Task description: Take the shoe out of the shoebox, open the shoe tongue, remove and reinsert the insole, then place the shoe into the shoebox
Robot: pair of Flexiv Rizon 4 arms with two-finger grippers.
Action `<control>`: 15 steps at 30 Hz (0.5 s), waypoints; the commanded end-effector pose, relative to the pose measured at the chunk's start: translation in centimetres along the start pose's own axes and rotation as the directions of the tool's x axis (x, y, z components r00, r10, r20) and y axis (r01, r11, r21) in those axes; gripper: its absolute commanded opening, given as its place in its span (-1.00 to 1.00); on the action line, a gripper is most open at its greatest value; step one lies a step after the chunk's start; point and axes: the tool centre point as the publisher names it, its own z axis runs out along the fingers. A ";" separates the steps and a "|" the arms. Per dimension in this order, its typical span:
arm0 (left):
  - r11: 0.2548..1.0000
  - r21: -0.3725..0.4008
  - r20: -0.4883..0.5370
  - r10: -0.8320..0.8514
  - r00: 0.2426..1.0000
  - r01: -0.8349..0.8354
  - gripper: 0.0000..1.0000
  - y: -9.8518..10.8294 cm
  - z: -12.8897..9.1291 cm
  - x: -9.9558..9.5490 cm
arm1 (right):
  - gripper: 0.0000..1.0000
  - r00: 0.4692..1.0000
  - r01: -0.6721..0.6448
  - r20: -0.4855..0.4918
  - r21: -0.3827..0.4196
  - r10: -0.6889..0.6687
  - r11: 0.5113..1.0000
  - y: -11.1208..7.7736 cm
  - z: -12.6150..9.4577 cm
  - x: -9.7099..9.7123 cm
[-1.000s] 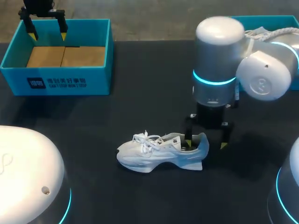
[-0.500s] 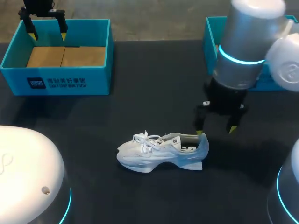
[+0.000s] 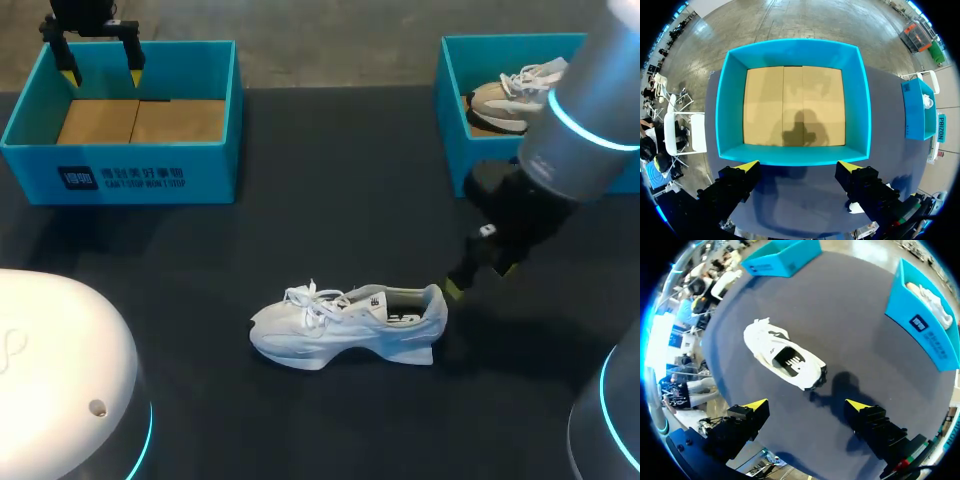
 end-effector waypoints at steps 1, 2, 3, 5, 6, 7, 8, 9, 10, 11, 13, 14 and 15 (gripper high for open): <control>1.000 0.000 0.000 0.000 1.000 0.000 1.00 0.0 0.0 0.0 | 1.00 0.993 -0.004 -0.117 -0.061 -0.004 0.998 -0.6 0.1 -0.5; 1.000 0.000 0.000 0.000 1.000 0.000 1.00 0.0 0.0 0.0 | 1.00 0.993 -0.004 -0.117 -0.061 -0.004 0.998 -0.6 0.1 -0.5; 1.000 0.000 0.000 0.000 1.000 0.000 1.00 0.0 0.0 0.0 | 1.00 0.993 -0.004 -0.117 -0.061 -0.004 0.998 -0.6 0.1 -0.5; 1.000 0.000 0.000 0.000 1.000 0.000 1.00 0.0 0.0 0.0 | 1.00 0.993 -0.004 -0.117 -0.061 -0.004 0.998 -0.6 0.1 -0.5; 1.000 0.000 0.000 0.000 1.000 0.000 1.00 0.0 0.0 0.0 | 1.00 0.993 -0.004 -0.117 -0.061 -0.004 0.998 -0.6 0.1 -0.5; 1.000 0.000 0.000 0.000 1.000 0.000 1.00 0.0 0.0 0.0 | 1.00 0.993 -0.004 -0.117 -0.061 -0.004 0.998 -0.6 0.1 -0.5; 1.000 0.000 0.000 0.000 1.000 0.000 1.00 0.0 0.0 0.0 | 1.00 0.988 0.055 -0.140 -0.115 -0.071 0.992 -0.7 0.2 -0.5; 1.000 0.000 0.000 0.000 1.000 0.000 1.00 0.0 0.0 0.0 | 1.00 0.974 0.098 -0.188 -0.165 -0.129 0.981 -1.0 0.2 -0.8; 1.000 0.000 0.000 0.000 1.000 0.000 1.00 0.0 0.0 0.0 | 1.00 0.967 0.137 -0.186 -0.201 -0.176 0.970 -1.2 0.3 -1.1; 1.000 0.000 0.000 0.000 1.000 0.000 1.00 0.0 0.0 0.0 | 1.00 0.952 0.177 -0.200 -0.252 -0.230 0.951 -1.4 0.1 -1.4; 1.000 0.000 0.000 0.000 1.000 0.000 1.00 0.0 0.0 0.0 | 1.00 0.944 0.212 -0.182 -0.303 -0.275 0.929 -1.4 0.0 -1.9; 1.000 0.000 0.000 0.000 1.000 0.000 1.00 0.0 0.0 0.0 | 1.00 0.930 0.240 -0.189 -0.333 -0.314 0.912 -1.4 0.0 -2.1; 1.000 0.000 0.000 0.000 1.000 0.000 1.00 0.0 0.0 0.0 | 1.00 0.920 0.267 -0.182 -0.357 -0.347 0.895 -1.3 -0.1 -2.4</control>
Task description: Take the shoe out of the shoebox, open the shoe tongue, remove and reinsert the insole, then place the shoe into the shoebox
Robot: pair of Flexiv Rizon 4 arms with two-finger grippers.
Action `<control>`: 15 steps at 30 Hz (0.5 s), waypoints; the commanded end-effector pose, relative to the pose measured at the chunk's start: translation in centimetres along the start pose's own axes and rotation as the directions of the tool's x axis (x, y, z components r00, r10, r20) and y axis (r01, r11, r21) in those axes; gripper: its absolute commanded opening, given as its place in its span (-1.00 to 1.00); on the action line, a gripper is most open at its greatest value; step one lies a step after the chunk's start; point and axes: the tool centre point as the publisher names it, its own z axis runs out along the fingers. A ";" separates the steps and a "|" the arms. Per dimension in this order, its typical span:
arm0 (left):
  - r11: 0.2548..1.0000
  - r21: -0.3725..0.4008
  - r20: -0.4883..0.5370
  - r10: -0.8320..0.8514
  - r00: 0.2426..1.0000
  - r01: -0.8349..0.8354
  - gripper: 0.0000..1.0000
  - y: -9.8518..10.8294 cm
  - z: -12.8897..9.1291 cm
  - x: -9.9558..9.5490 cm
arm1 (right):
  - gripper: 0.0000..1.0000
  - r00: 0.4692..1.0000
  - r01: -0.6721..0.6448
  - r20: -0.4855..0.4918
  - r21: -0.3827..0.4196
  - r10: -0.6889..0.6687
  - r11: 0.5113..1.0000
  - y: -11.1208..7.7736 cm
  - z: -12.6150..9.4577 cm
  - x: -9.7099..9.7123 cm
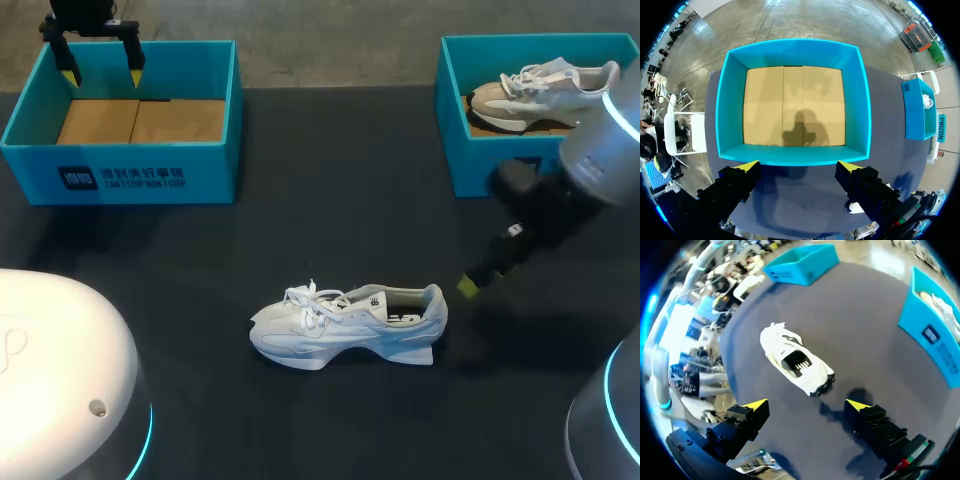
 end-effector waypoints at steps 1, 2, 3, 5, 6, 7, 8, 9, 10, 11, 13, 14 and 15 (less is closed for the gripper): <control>1.000 0.000 0.000 0.000 1.000 0.000 1.00 0.0 0.0 0.0 | 1.00 0.974 0.196 -0.067 -0.233 -0.216 0.953 -1.4 -0.3 -1.1; 1.000 0.000 0.000 0.000 1.000 0.000 1.00 0.0 0.0 0.0 | 1.00 0.946 0.265 -0.109 -0.287 -0.307 0.920 -1.5 -0.3 -1.5; 1.000 0.000 0.000 0.000 1.000 0.000 1.00 0.0 0.0 0.0 | 1.00 0.939 0.275 -0.119 -0.303 -0.322 0.913 -1.6 -0.3 -1.8; 1.000 0.000 0.000 0.000 1.000 0.000 1.00 0.0 0.0 0.0 | 1.00 0.939 0.275 -0.119 -0.303 -0.322 0.913 -1.6 -0.3 -1.8; 1.000 0.000 0.000 0.000 1.000 0.000 1.00 0.0 0.0 0.0 | 1.00 0.939 0.275 -0.119 -0.303 -0.322 0.913 -1.6 -0.3 -1.8; 1.000 0.000 0.000 0.000 1.000 0.000 1.00 0.0 0.0 0.0 | 1.00 0.939 0.275 -0.119 -0.303 -0.322 0.913 -1.6 -0.3 -1.8; 1.000 0.000 0.000 0.000 1.000 0.000 1.00 0.0 0.0 0.0 | 1.00 0.939 0.275 -0.119 -0.303 -0.322 0.913 -1.6 -0.3 -1.8; 1.000 0.000 0.000 0.000 1.000 0.000 1.00 0.0 0.0 0.0 | 1.00 0.939 0.275 -0.119 -0.303 -0.322 0.913 -1.6 -0.3 -1.8; 1.000 0.000 0.000 0.000 1.000 0.000 1.00 0.0 0.0 0.0 | 1.00 0.939 0.275 -0.119 -0.303 -0.322 0.913 -1.6 -0.3 -1.8; 1.000 0.000 0.000 0.000 1.000 0.000 1.00 0.0 0.0 0.0 | 1.00 0.939 0.275 -0.119 -0.303 -0.322 0.913 -1.6 -0.3 -1.8; 1.000 0.000 0.000 0.000 1.000 0.000 1.00 0.0 0.0 0.0 | 1.00 0.939 0.275 -0.119 -0.303 -0.322 0.913 -1.6 -0.3 -1.8; 1.000 0.000 0.000 0.000 1.000 0.000 1.00 0.0 0.0 0.0 | 1.00 0.939 0.275 -0.119 -0.303 -0.322 0.913 -1.6 -0.3 -1.8; 1.000 0.000 0.000 0.000 1.000 0.000 1.00 0.0 0.0 0.0 | 1.00 0.939 0.275 -0.119 -0.303 -0.322 0.913 -1.6 -0.3 -1.8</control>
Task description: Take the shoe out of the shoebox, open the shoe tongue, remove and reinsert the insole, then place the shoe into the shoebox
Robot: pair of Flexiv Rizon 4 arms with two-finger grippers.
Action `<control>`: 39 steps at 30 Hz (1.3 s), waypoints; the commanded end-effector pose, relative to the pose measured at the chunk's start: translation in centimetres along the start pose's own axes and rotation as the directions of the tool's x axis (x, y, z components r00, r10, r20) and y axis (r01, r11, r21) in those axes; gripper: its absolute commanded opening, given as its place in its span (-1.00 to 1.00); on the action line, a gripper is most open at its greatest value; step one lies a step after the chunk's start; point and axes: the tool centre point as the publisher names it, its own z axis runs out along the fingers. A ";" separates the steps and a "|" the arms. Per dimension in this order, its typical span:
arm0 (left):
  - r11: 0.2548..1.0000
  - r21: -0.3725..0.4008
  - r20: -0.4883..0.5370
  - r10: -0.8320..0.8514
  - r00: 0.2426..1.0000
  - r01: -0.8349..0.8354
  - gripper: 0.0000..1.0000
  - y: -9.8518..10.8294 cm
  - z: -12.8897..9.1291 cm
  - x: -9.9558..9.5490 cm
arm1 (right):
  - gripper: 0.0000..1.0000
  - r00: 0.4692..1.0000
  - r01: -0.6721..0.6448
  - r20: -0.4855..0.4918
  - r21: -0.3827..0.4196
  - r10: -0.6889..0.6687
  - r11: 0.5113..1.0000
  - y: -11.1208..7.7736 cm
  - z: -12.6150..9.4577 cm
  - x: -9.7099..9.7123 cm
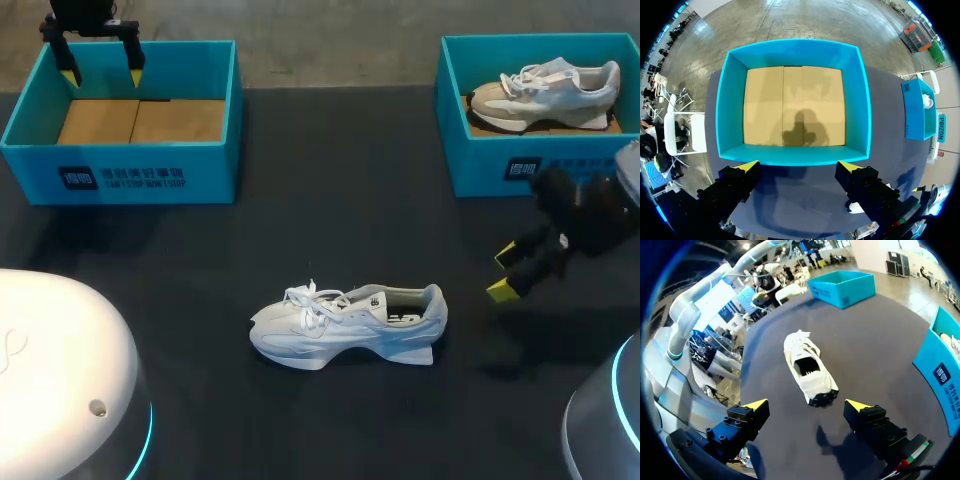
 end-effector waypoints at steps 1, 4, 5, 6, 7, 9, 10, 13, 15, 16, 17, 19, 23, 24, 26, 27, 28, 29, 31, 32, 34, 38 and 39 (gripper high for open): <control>1.000 0.000 0.000 0.000 1.000 0.000 1.00 0.0 0.0 0.0 | 1.00 1.000 0.001 0.008 -0.087 -0.001 0.996 -0.5 0.1 0.3; 1.000 0.000 0.000 0.000 1.000 0.000 1.00 0.0 0.0 0.0 | 1.00 0.996 0.062 0.066 -0.132 -0.054 0.989 -0.4 -0.1 0.7; 1.000 0.000 0.000 0.000 1.000 0.000 1.00 0.0 0.0 0.0 | 1.00 0.991 0.091 0.114 -0.150 -0.075 0.985 -0.6 -0.1 0.8; 1.000 0.000 0.000 0.000 1.000 0.000 1.00 0.0 0.0 0.0 | 1.00 0.985 0.109 0.149 -0.171 -0.084 0.979 -0.9 -0.1 0.8; 1.000 0.000 0.000 0.000 1.000 0.000 1.00 0.0 0.0 0.0 | 1.00 0.982 0.129 0.159 -0.192 -0.099 0.973 -1.2 0.0 0.8; 1.000 0.000 0.000 0.000 1.000 0.000 1.00 0.0 0.0 0.0 | 1.00 0.965 0.165 0.234 -0.200 -0.116 0.966 -1.7 0.3 0.5; 1.000 0.000 0.000 0.000 1.000 0.000 1.00 0.0 0.0 0.0 | 1.00 0.967 0.194 0.208 -0.230 -0.147 0.954 -1.9 0.4 0.4; 1.000 0.000 0.000 0.000 1.000 0.000 1.00 0.0 0.0 0.0 | 1.00 0.961 0.234 0.208 -0.258 -0.183 0.937 -2.3 0.6 -0.4; 1.000 0.000 0.000 0.000 1.000 0.000 1.00 0.0 0.0 0.0 | 1.00 0.957 0.253 0.210 -0.278 -0.198 0.927 -2.3 0.8 -0.9; 1.000 0.000 0.000 0.000 1.000 0.000 1.00 0.0 0.0 0.0 | 1.00 0.952 0.276 0.214 -0.279 -0.221 0.920 -2.3 0.9 -0.9; 1.000 0.000 0.000 0.000 1.000 0.000 1.00 0.0 0.0 0.0 | 1.00 0.951 0.273 0.221 -0.276 -0.216 0.921 -2.3 1.1 -1.1; 1.000 0.000 0.000 0.000 1.000 0.000 1.00 0.0 0.0 0.0 | 1.00 0.947 0.297 0.215 -0.296 -0.239 0.908 -2.3 1.5 -1.5; 1.000 0.000 0.000 0.000 1.000 0.000 1.00 0.0 0.0 0.0 | 1.00 0.946 0.317 0.179 -0.327 -0.272 0.890 -2.5 2.9 -2.6; 1.000 0.000 0.000 0.000 1.000 0.000 1.00 0.0 0.0 0.0 | 1.00 0.945 0.322 0.166 -0.327 -0.282 0.888 -2.5 3.4 -2.9; 1.000 0.000 0.000 0.000 1.000 0.000 1.00 0.0 0.0 0.0 | 1.00 0.939 0.343 0.152 -0.333 -0.310 0.878 -2.5 4.3 -3.3; 1.000 0.000 0.000 0.000 1.000 0.000 1.00 0.0 0.0 0.0 | 1.00 0.938 0.346 0.142 -0.341 -0.316 0.874 -2.6 4.6 -3.6; 1.000 0.000 0.000 0.000 1.000 0.000 1.00 0.0 0.0 0.0 | 1.00 0.935 0.355 0.147 -0.342 -0.324 0.870 -2.6 4.9 -3.8; 1.000 0.000 0.000 0.000 1.000 0.000 1.00 0.0 0.0 0.0 | 1.00 0.931 0.366 0.151 -0.347 -0.334 0.864 -2.6 5.2 -3.8; 1.000 0.000 0.000 0.000 1.000 0.000 1.00 0.0 0.0 0.0 | 1.00 0.928 0.372 0.154 -0.367 -0.339 0.853 -2.7 5.6 -4.1; 1.000 0.000 0.000 0.000 1.000 0.000 1.00 0.0 0.0 0.0 | 1.00 0.933 0.359 0.153 -0.367 -0.325 0.858 -2.7 5.8 -4.3; 1.000 0.000 0.000 0.000 1.000 0.000 1.00 0.0 0.0 0.0 | 1.00 0.935 0.355 0.135 -0.373 -0.328 0.857 -2.8 6.0 -4.4; 1.000 0.000 0.000 0.000 1.000 0.000 1.00 0.0 0.0 0.0 | 1.00 0.935 0.355 0.135 -0.373 -0.328 0.857 -2.8 6.0 -4.4; 1.000 0.000 0.000 0.000 1.000 0.000 1.00 0.0 0.0 0.0 | 1.00 0.935 0.355 0.135 -0.373 -0.328 0.857 -2.8 6.0 -4.4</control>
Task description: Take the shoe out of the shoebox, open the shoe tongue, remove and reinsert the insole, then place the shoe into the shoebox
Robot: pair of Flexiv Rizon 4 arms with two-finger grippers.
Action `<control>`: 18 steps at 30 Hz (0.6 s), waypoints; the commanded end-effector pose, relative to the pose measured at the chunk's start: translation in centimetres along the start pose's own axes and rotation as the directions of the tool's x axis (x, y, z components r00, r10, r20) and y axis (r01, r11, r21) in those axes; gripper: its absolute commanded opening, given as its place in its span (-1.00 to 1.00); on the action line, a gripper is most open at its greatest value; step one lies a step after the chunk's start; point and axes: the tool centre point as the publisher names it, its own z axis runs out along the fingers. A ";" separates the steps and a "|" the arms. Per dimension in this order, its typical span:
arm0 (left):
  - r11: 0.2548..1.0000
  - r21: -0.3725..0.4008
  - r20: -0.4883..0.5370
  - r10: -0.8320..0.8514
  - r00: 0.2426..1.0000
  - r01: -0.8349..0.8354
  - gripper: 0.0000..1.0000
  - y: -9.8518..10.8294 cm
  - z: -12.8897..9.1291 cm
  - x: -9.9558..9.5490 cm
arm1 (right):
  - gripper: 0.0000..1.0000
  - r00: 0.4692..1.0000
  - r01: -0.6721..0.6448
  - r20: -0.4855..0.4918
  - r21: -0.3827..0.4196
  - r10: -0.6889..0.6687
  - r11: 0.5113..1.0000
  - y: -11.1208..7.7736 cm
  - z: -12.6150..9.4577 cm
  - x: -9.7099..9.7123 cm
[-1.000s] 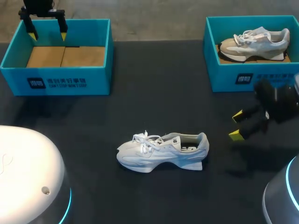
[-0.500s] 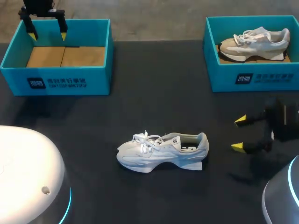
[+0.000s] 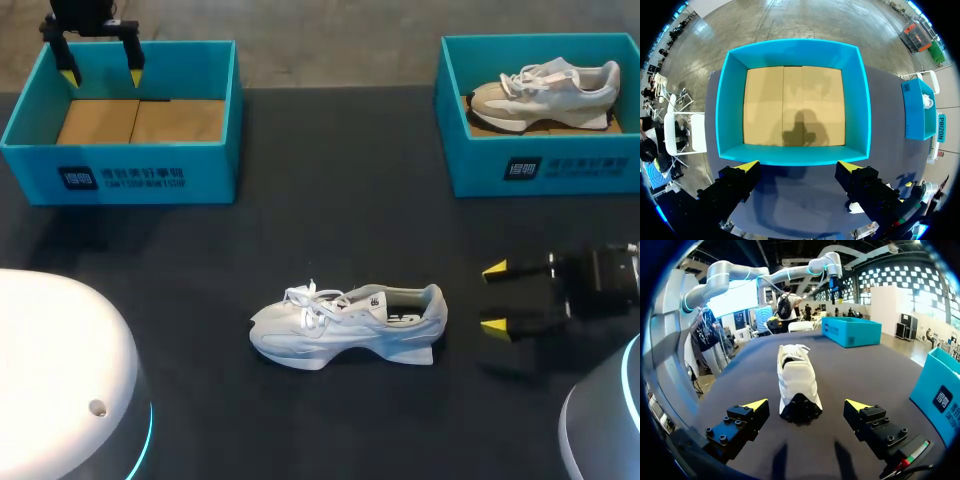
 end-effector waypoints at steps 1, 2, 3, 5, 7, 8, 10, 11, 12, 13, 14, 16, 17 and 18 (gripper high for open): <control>1.000 0.000 0.000 0.000 1.000 0.000 1.00 0.0 0.0 0.0 | 1.00 1.000 0.000 -0.008 0.005 0.000 1.000 0.0 0.2 -0.4; 1.000 0.000 0.000 0.000 1.000 0.000 1.00 0.0 0.0 0.0 | 1.00 1.000 0.000 -0.008 0.005 0.000 1.000 0.0 0.2 -0.4; 1.000 0.000 0.000 0.000 1.000 0.000 1.00 0.0 0.0 0.0 | 1.00 1.000 0.000 -0.008 0.005 0.000 1.000 0.0 0.2 -0.4; 1.000 0.000 0.000 0.000 1.000 0.000 1.00 0.0 0.0 0.0 | 1.00 1.000 0.015 -0.010 -0.007 -0.015 1.000 0.0 0.1 -0.5; 1.000 0.000 0.000 0.000 1.000 0.000 1.00 0.0 0.0 0.0 | 1.00 1.000 0.016 0.008 -0.048 -0.016 0.999 -0.8 -0.1 -0.6; 1.000 0.000 0.000 0.000 1.000 0.000 1.00 0.0 0.0 0.0 | 1.00 1.000 0.023 0.005 -0.075 -0.023 0.997 -1.3 -0.2 -0.6; 1.000 0.000 0.000 0.000 1.000 0.000 1.00 0.0 0.0 0.0 | 1.00 1.000 0.008 0.006 -0.104 -0.007 0.995 -2.3 -0.1 -0.7; 1.000 0.000 0.000 0.000 1.000 0.000 1.00 0.0 0.0 0.0 | 1.00 1.000 0.012 -0.001 -0.117 -0.012 0.993 -2.7 0.0 -0.8; 1.000 0.000 0.000 0.000 1.000 0.000 1.00 0.0 0.0 0.0 | 1.00 1.000 0.009 -0.004 -0.127 -0.010 0.992 -2.9 0.1 -0.9; 1.000 0.000 0.000 0.000 1.000 0.000 1.00 0.0 0.0 0.0 | 1.00 1.000 -0.009 -0.007 -0.136 0.008 0.991 -3.2 0.2 -1.1; 1.000 0.000 0.000 0.000 1.000 0.000 1.00 0.0 0.0 0.0 | 1.00 1.000 -0.008 -0.007 -0.136 0.007 0.991 -3.3 0.3 -1.1; 1.000 0.000 0.000 0.000 1.000 0.000 1.00 0.0 0.0 0.0 | 1.00 1.000 -0.009 -0.010 -0.137 0.008 0.991 -3.1 0.7 -0.9; 1.000 0.000 0.000 0.000 1.000 0.000 1.00 0.0 0.0 0.0 | 1.00 1.000 -0.007 -0.011 -0.136 0.006 0.991 -3.1 0.9 -0.8; 1.000 0.000 0.000 0.000 1.000 0.000 1.00 0.0 0.0 0.0 | 1.00 1.000 -0.007 -0.009 -0.133 0.006 0.991 -2.9 1.0 -0.8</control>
